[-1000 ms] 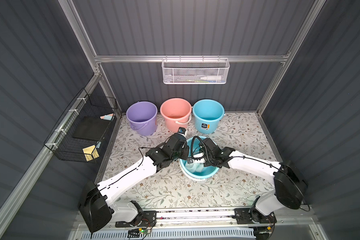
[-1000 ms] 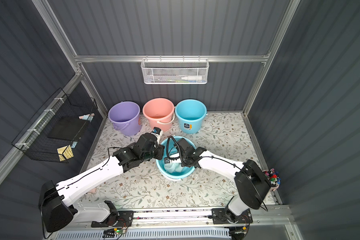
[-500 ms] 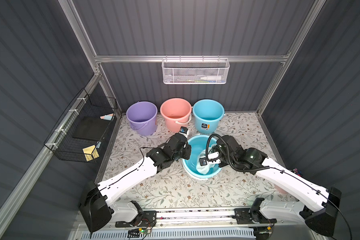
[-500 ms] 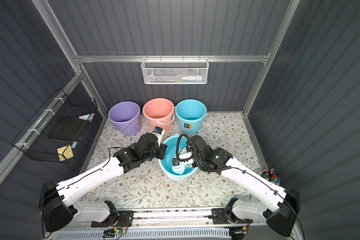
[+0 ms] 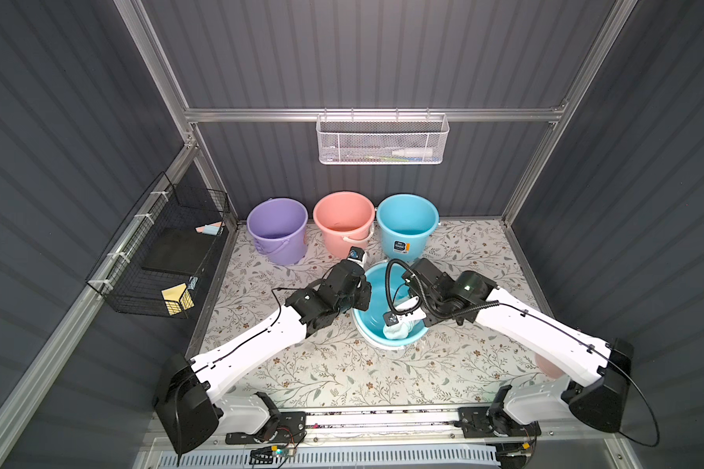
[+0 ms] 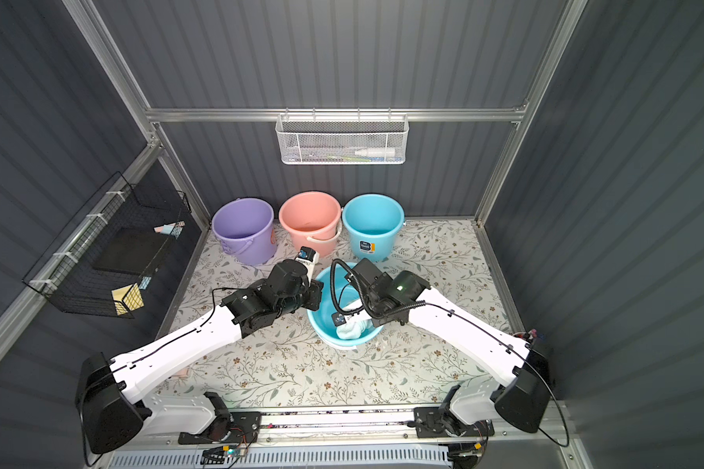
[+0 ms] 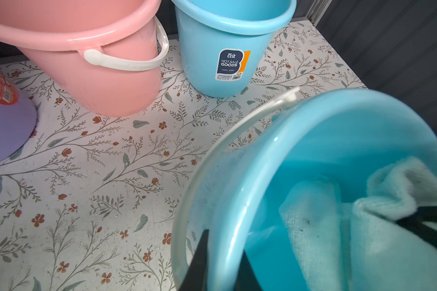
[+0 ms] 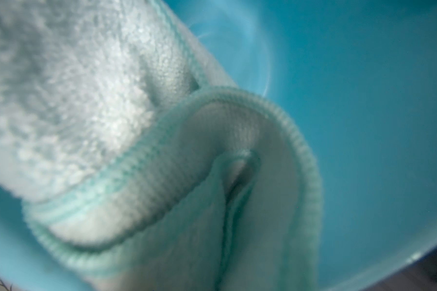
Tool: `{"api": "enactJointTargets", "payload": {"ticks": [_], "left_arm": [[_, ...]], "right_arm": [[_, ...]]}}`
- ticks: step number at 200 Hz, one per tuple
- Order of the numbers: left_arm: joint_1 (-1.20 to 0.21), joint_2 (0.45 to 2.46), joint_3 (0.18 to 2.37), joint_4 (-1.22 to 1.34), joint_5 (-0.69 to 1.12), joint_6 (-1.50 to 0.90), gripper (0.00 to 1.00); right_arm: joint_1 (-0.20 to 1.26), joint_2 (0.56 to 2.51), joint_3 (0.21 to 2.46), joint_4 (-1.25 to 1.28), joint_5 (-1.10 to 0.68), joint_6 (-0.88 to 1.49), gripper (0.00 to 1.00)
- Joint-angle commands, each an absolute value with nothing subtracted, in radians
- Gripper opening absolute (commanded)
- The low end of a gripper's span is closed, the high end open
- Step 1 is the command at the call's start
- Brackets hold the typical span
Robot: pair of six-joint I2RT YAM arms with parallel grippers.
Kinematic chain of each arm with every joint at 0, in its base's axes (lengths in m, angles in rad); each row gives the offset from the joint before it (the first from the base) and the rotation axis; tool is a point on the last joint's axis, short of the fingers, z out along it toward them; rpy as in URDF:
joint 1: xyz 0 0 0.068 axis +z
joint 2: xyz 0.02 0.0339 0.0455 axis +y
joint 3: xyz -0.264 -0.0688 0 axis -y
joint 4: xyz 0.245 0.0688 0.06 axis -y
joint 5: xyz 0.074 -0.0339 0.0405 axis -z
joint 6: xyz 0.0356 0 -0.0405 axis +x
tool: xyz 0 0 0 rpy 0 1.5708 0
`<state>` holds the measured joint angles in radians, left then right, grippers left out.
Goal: Wipe the inside of the bucket with a cloth
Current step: Wipe the dirt from the inside of the bucket.
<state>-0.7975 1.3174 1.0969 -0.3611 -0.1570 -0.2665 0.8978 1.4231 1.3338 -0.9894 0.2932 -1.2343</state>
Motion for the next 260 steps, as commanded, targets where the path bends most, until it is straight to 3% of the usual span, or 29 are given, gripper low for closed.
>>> {"api": "enactJointTargets", "payload": {"ticks": [1, 71, 181, 260], "left_arm": [[-0.798, 1.279, 1.088, -0.331, -0.151, -0.266, 0.0], [-0.799, 1.257, 1.072, -0.322, -0.15, -0.272, 0.0], [-0.798, 1.232, 1.061, -0.313, -0.154, -0.282, 0.0], [-0.798, 1.244, 1.062, -0.322, -0.19, -0.282, 0.0]], "right_arm": [[0.91, 1.508, 1.383, -1.058, 0.27, -1.165, 0.0], [0.905, 1.7, 1.415, -0.971, 0.19, -1.115, 0.0], [0.848, 1.733, 1.138, -0.575, 0.083, -0.998, 0.0], [0.838, 1.584, 1.217, -0.764, 0.076, -0.986, 0.0]]}}
